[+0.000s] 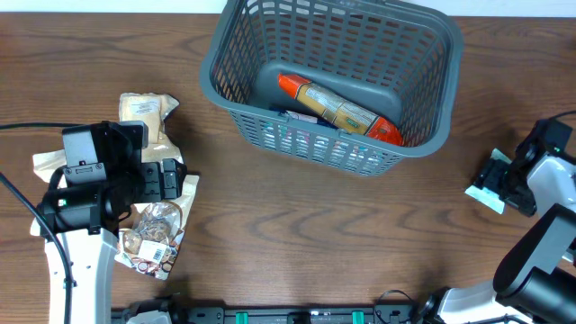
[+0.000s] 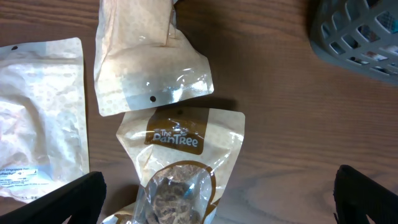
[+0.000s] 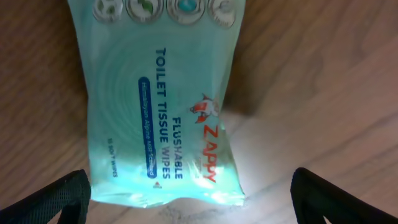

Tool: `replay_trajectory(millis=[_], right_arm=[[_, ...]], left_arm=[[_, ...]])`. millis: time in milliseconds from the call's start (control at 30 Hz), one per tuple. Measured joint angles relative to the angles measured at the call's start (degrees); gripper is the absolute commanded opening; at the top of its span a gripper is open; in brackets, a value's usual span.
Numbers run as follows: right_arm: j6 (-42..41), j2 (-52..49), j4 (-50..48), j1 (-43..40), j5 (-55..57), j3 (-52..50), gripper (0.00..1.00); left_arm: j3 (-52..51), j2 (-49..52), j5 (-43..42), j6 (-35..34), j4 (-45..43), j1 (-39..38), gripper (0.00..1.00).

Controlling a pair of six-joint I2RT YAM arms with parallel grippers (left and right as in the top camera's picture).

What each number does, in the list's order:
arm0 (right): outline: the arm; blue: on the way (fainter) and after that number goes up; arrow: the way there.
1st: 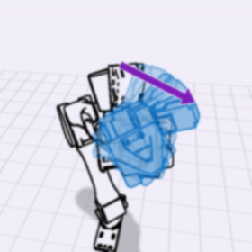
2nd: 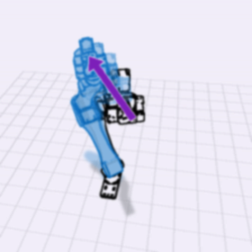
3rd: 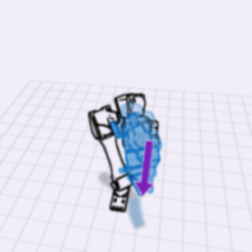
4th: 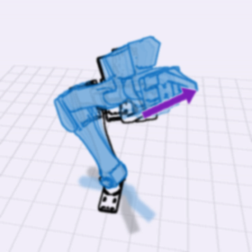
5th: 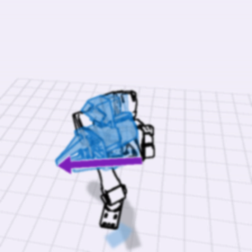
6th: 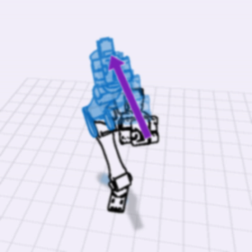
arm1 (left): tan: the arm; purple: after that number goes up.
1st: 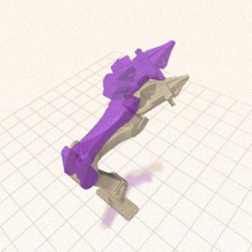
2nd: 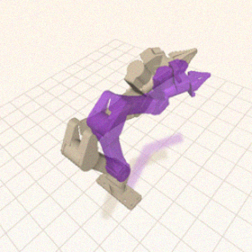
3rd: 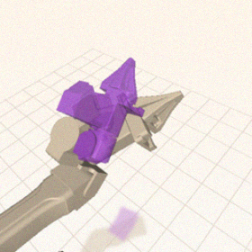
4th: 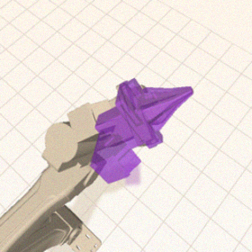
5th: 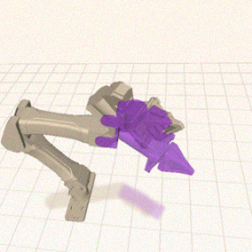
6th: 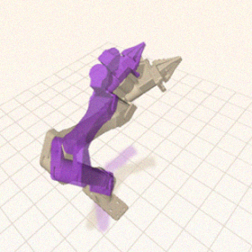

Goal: Pack container
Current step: 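Lower the right gripper onto the light-blue wipes packet, then close the right gripper on the wipes packet and lift it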

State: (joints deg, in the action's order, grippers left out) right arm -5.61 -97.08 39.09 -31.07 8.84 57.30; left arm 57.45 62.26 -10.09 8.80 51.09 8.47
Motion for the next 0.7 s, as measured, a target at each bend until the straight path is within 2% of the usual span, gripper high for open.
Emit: replay_trajectory(millis=[367, 700], right_arm=[[0.2, 0.1, -4.9, -0.1, -2.4, -5.6, 0.75], [0.2, 0.1, -6.9, -0.2, -3.2, -5.9, 0.81]], left_arm=[[0.0, 0.0, 0.0, 0.0, 0.0, 0.0, 0.99], [0.0, 0.0, 0.0, 0.0, 0.1, 0.0, 0.99]])
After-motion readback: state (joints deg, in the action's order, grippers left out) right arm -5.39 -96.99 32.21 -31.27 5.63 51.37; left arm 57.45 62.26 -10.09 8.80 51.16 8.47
